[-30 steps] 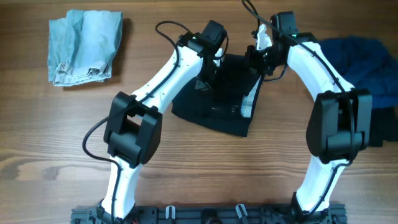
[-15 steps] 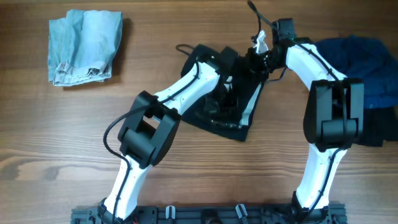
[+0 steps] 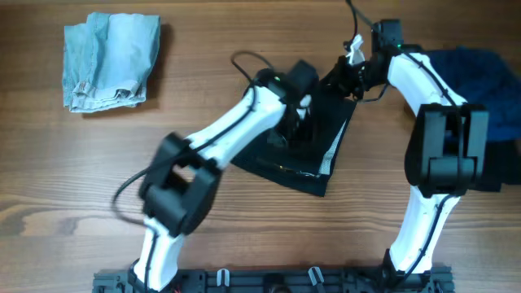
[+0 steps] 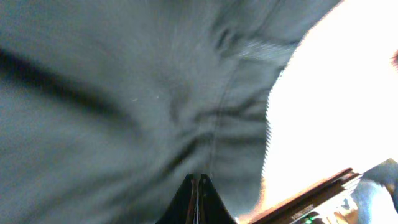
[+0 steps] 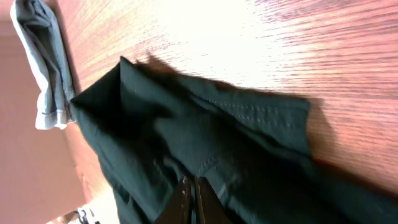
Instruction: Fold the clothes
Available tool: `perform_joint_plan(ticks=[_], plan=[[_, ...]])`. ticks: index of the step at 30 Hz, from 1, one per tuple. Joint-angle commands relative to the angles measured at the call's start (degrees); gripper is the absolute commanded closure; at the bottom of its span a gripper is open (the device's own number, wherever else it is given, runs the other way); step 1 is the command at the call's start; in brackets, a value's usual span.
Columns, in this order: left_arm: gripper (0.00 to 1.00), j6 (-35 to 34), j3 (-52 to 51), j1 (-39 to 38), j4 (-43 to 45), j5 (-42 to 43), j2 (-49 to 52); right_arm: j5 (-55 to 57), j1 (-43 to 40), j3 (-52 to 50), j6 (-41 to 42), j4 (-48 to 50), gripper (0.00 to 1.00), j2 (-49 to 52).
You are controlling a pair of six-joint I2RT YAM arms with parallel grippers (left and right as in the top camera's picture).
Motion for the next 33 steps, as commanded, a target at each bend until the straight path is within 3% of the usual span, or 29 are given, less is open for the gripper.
perform_joint_plan(ticks=[1,6,11,13,21,22,23,25,26,27,28,30,33], plan=[[0.96,1.40,0.24,5.03,0.50,-6.23,-6.45,-0.96,-0.37,1.84,-5.51,-5.42,0.96,-7.41],[0.96,1.38,0.17,15.13,0.26,-5.40,-5.11,-3.15,2.73,-0.24,-16.76,-17.62,0.96,-8.96],[0.96,3.52,0.13,21.29,0.63,-2.05,-2.47,-4.02,6.25,-11.13,-12.76,-8.70,0.96,-8.57],[0.96,4.81,0.13,22.10,0.98,-2.05,-2.38,-4.20,5.68,-14.45,-11.96,-4.87,0.91,-8.46],[0.95,5.29,0.13,22.29,2.03,-2.08,-2.38,1.33,-0.72,-18.25,-6.45,-2.84,0.88,-4.81],[0.91,5.99,0.13,22.29,2.21,-2.05,-2.38,0.74,-1.03,-18.10,-7.13,-2.91,0.89,-5.05],[0.88,6.51,0.13,22.29,2.43,-2.10,-2.38,-4.22,-1.01,-17.64,-13.31,-3.21,0.86,-5.46],[0.86,6.51,0.13,22.29,2.62,-2.08,-2.38,-12.04,-1.03,-15.93,-20.96,-6.40,0.67,-7.30],[0.78,6.51,0.13,22.29,2.62,-2.08,-2.38,-11.54,-1.03,-14.60,-21.46,-8.46,0.57,-9.55],[0.63,7.85,0.13,22.29,2.60,-2.08,-2.36,-9.68,-1.03,-13.40,-21.51,-10.14,0.19,-13.20],[0.40,9.75,0.13,22.36,2.62,-2.25,-2.27,-7.32,-1.03,-12.83,-21.31,-11.08,0.00,-16.94],[0.20,11.06,0.13,22.84,2.93,-2.03,-1.51,-4.66,-1.03,-12.83,-21.00,-11.80,0.00,-23.12],[0.00,16.94,0.13,23.21,3.76,3.21,2.01,-3.63,-1.03,-12.83,-20.87,-13.29,0.00,-29.66]])
